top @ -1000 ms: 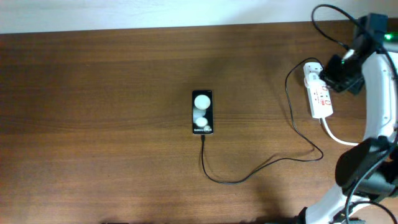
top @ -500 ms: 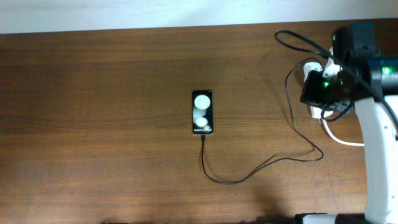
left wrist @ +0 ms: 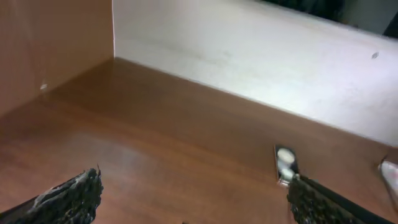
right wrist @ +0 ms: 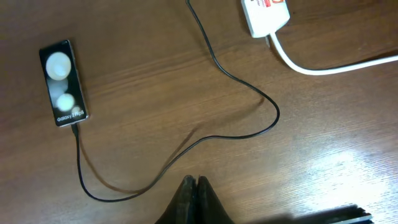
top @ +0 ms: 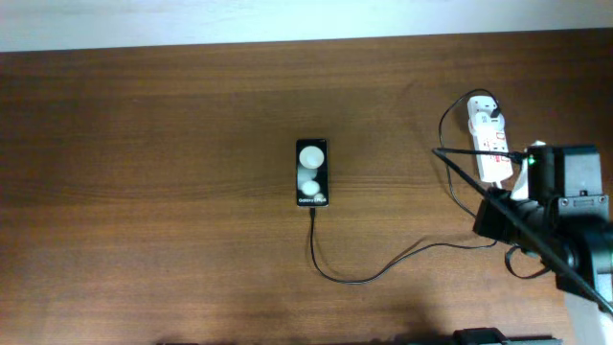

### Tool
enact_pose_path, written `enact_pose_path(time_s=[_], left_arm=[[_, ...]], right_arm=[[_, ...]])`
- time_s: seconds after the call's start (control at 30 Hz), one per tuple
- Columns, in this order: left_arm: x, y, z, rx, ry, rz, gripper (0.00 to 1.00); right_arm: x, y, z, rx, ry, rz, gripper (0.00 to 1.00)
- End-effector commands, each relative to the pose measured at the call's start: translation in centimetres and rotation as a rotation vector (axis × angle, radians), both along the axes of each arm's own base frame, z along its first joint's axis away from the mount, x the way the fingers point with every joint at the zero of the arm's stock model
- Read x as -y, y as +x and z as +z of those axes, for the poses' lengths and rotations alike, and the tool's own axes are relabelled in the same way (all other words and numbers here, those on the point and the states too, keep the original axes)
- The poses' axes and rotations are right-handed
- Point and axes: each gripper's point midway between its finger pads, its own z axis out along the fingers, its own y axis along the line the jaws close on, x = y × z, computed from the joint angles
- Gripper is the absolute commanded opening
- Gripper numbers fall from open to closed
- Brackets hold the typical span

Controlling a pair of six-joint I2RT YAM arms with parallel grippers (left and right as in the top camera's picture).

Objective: Plug charger to phone and switch on socket

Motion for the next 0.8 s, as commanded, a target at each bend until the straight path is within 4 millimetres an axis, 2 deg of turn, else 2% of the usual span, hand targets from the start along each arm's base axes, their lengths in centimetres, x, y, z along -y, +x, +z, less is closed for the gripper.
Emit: enact_pose_path(time_s=[0.0, 0.1, 0.27, 0.33, 0.4, 0.57, 0.77], left_arm=[[0.1, 1.1, 2.2, 0.099, 0.002, 0.003, 0.99], [0.2, 4.0, 3.2, 0.133, 0.000, 0.003, 0.99], [0.7, 12.4, -0.5, 0.040, 0.006, 0.002, 0.99], [0.9, 16.0, -2.4, 0.028, 0.006, 0.002, 0.99], [1.1, 18.8, -3.9, 0.042, 0.005, 0.001, 0.99], [1.3, 22.8, -5.9, 0.103, 0.001, 0.002, 0.99], [1.5, 26.4, -10.5, 0.125, 0.000, 0.002, 0.99]], right_arm=[[0.2, -0.3, -0.3, -0.013, -0.019, 0.007, 0.04], [0.2, -0.5, -0.4, -0.024, -0.020, 0.007, 0.04], [0.2, -1.0, -0.6, -0.042, -0.021, 0.008, 0.04], [0.2, -1.3, -0.8, -0.056, -0.021, 0.008, 0.04], [0.2, -1.5, -0.8, -0.064, -0.025, 0.015, 0.04], [0.2, -2.1, -0.1, -0.025, -0.027, 0.021, 0.04], [0.3, -3.9, 1.1, 0.046, -0.026, 0.020, 0.04]])
